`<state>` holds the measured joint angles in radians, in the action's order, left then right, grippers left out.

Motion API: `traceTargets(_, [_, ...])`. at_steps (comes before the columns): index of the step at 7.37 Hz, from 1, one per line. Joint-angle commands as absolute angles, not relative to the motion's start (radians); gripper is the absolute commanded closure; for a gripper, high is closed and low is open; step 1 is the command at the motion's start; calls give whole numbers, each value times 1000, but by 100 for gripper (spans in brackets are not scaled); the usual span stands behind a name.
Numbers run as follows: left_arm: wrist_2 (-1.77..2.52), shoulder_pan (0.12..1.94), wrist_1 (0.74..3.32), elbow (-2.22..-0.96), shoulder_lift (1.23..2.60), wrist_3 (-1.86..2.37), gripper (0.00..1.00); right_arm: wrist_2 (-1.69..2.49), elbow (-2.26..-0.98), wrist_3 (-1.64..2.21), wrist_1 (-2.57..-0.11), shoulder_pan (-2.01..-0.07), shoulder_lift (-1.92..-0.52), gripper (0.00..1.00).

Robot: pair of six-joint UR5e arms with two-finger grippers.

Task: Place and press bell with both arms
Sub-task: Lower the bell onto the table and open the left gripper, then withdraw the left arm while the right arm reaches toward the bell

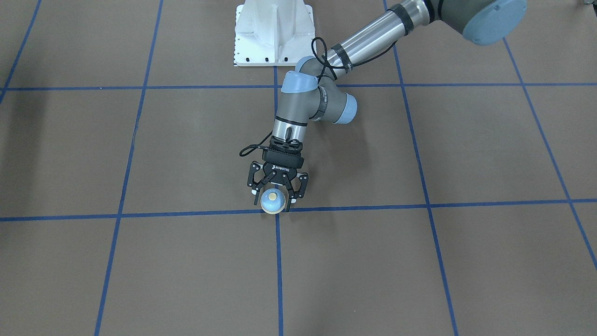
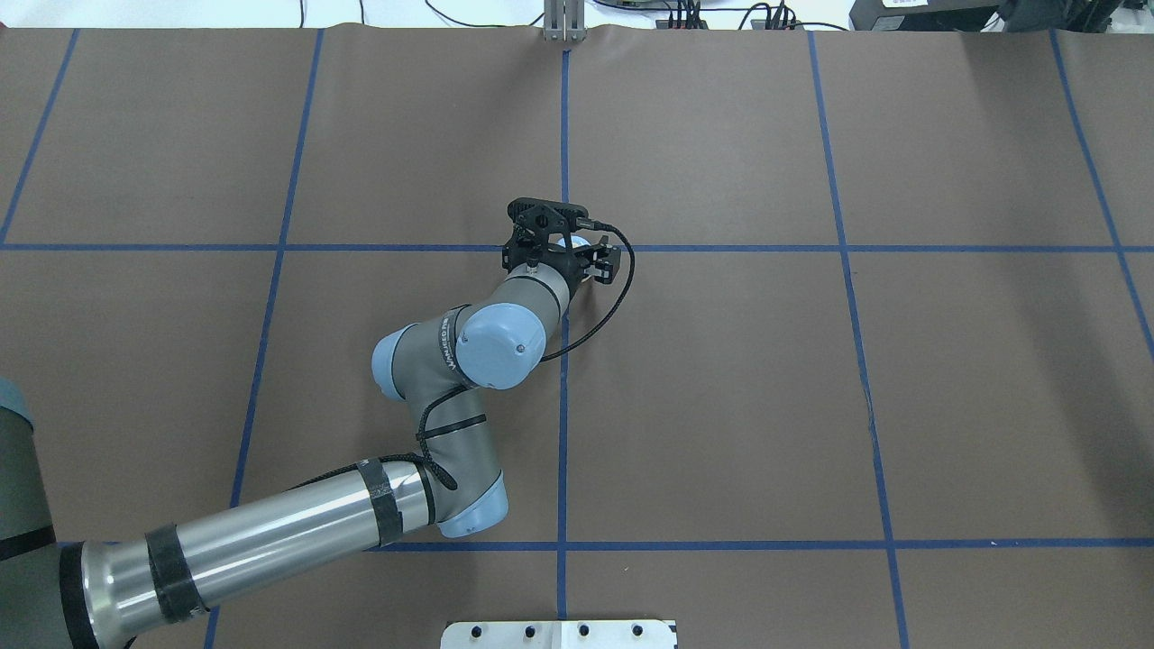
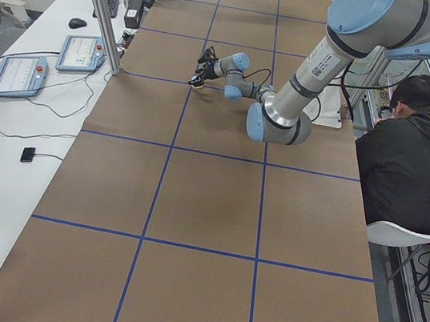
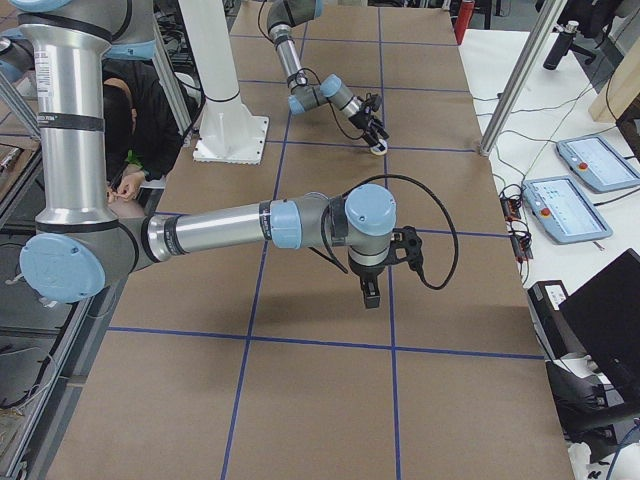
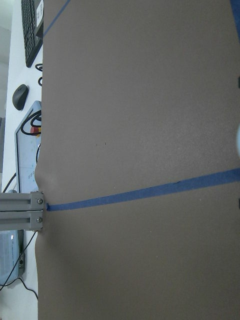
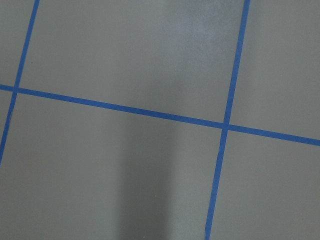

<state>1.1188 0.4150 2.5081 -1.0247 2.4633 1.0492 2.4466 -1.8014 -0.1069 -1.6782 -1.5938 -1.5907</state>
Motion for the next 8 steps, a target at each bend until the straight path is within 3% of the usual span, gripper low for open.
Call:
traceTargets(1, [1120, 419, 2508, -1034, 2474, 1049, 1, 2447, -1804, -100, -1678, -1594, -1592, 0])
traceTargets(3, [1225, 474, 2481, -1061, 2485, 1045, 0, 2447, -1801, -2, -1678, -1562, -1542, 0])
traceTargets(5, [1388, 575, 2189, -1182, 2485, 949, 0, 2434, -1793, 33, -1677, -1452, -1491, 0])
traceTargets(8, [1561, 702, 2073, -1200, 2448, 839, 0, 2312, -1790, 417, -1677, -1234, -1274, 1])
